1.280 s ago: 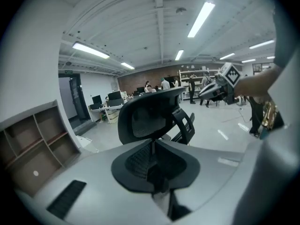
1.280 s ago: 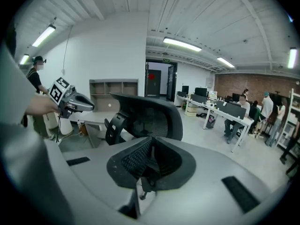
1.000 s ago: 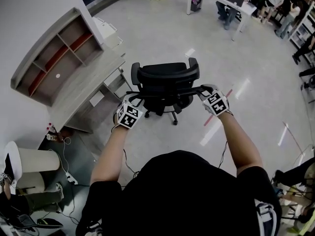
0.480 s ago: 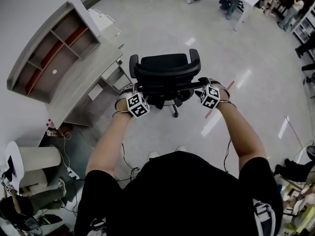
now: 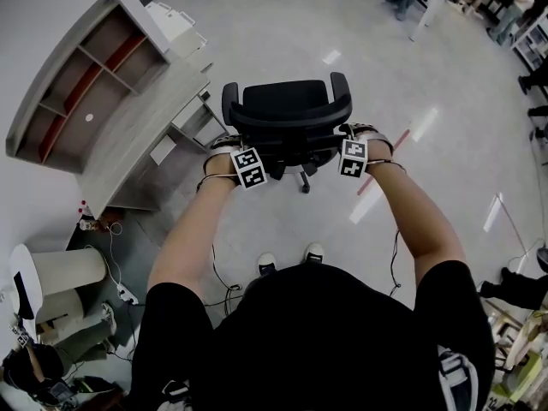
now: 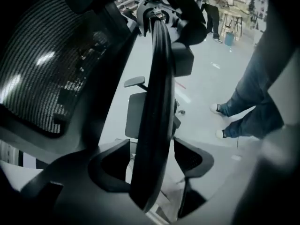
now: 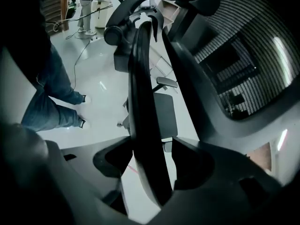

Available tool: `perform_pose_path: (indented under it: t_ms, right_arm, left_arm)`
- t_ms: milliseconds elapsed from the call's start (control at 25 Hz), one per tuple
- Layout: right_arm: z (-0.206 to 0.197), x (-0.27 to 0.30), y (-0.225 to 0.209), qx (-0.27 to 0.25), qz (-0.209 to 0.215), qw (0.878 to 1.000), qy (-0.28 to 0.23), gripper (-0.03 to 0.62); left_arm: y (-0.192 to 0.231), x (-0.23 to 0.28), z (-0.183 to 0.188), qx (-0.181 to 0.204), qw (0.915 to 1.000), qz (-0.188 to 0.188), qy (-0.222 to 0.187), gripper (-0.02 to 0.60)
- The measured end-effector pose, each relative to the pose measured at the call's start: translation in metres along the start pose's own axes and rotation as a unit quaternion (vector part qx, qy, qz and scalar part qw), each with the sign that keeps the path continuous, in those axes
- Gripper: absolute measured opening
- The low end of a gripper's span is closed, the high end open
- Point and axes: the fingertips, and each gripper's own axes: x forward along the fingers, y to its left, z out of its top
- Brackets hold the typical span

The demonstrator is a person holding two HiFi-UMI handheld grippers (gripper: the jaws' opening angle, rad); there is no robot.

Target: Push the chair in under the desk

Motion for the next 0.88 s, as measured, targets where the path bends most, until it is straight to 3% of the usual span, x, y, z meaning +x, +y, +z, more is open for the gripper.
perform_pose_path:
  t_ms: [240, 440, 880]
  right_arm:
    - [-0.004, 0.020, 0.002, -0.005, 0.014, 1.000, 0.018, 0.229]
    - [-0.004, 0.025, -0.002, -0.017, 0.002, 1.000, 0.024, 0.166]
    - [-0.007, 0.024, 0.001, -0.025, -0.004, 0.999, 0.027, 0.141]
  left_arm:
    - [-0.002, 0.016, 0.002, 0.022, 0.9997, -0.005, 0.001, 0.300]
    - [0.012, 0.015, 0.004, 0.032, 0.9988, 0.034, -0.014, 0.147]
    - [0.008, 0.014, 0.006, 0.032, 0.9986, 0.040, -0.009, 0.118]
